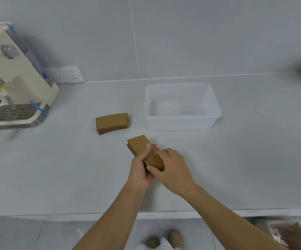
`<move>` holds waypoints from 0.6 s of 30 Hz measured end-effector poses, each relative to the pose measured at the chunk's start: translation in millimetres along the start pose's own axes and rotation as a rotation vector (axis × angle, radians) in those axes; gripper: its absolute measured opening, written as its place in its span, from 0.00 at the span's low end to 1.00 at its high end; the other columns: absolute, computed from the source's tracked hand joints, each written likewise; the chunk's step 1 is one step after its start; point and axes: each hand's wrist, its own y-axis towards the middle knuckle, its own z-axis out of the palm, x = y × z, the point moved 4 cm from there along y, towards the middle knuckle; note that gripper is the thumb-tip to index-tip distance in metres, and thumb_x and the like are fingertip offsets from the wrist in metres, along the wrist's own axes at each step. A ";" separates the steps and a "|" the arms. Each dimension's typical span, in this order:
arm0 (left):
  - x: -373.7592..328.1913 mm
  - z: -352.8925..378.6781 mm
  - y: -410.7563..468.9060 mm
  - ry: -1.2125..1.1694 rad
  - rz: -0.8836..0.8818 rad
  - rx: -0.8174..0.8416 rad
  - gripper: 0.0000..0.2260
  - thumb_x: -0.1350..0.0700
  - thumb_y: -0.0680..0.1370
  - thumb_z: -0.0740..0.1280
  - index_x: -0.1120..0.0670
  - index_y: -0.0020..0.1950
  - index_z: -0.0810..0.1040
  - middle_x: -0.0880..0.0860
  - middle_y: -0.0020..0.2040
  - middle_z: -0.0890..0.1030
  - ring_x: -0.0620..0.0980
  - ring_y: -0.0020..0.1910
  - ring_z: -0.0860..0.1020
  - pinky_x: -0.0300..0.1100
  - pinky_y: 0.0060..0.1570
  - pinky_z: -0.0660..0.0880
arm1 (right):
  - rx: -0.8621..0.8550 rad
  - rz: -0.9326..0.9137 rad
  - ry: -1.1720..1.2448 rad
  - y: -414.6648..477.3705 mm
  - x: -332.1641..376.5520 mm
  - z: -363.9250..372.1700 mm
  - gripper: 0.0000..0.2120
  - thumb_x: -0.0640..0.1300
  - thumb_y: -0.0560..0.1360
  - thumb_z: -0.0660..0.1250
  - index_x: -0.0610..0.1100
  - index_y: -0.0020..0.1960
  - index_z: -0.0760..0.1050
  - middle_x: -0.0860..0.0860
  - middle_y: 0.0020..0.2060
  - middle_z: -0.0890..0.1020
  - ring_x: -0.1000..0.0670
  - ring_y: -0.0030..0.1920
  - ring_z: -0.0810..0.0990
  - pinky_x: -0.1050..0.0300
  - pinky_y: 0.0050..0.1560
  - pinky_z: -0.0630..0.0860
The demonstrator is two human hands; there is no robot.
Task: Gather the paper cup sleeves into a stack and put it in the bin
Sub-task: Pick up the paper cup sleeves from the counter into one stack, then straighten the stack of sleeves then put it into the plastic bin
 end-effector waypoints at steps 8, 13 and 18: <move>-13.5 -12.3 0.0 0.212 -0.016 -0.038 0.13 0.65 0.74 0.64 0.60 0.58 0.79 0.58 0.47 0.82 0.53 0.41 0.82 0.44 0.37 0.80 | 0.101 -0.050 0.102 7.2 1.2 -8.3 0.18 0.52 0.73 0.65 0.49 0.61 0.74 0.50 0.56 0.76 0.51 0.57 0.72 0.55 0.63 0.66; -37.8 -8.5 -5.2 0.471 0.024 0.050 0.13 0.68 0.73 0.65 0.59 0.55 0.79 0.58 0.47 0.83 0.55 0.42 0.82 0.50 0.45 0.79 | 0.085 -0.060 0.184 26.2 2.2 -27.6 0.16 0.46 0.74 0.66 0.46 0.61 0.73 0.50 0.54 0.78 0.51 0.54 0.75 0.58 0.56 0.71; -57.1 -9.4 -9.3 0.640 0.005 0.153 0.19 0.69 0.70 0.68 0.55 0.59 0.74 0.57 0.44 0.84 0.58 0.43 0.82 0.53 0.49 0.78 | 0.076 -0.126 0.180 49.6 13.9 -41.5 0.23 0.45 0.72 0.69 0.47 0.65 0.69 0.50 0.60 0.74 0.51 0.61 0.69 0.57 0.65 0.64</move>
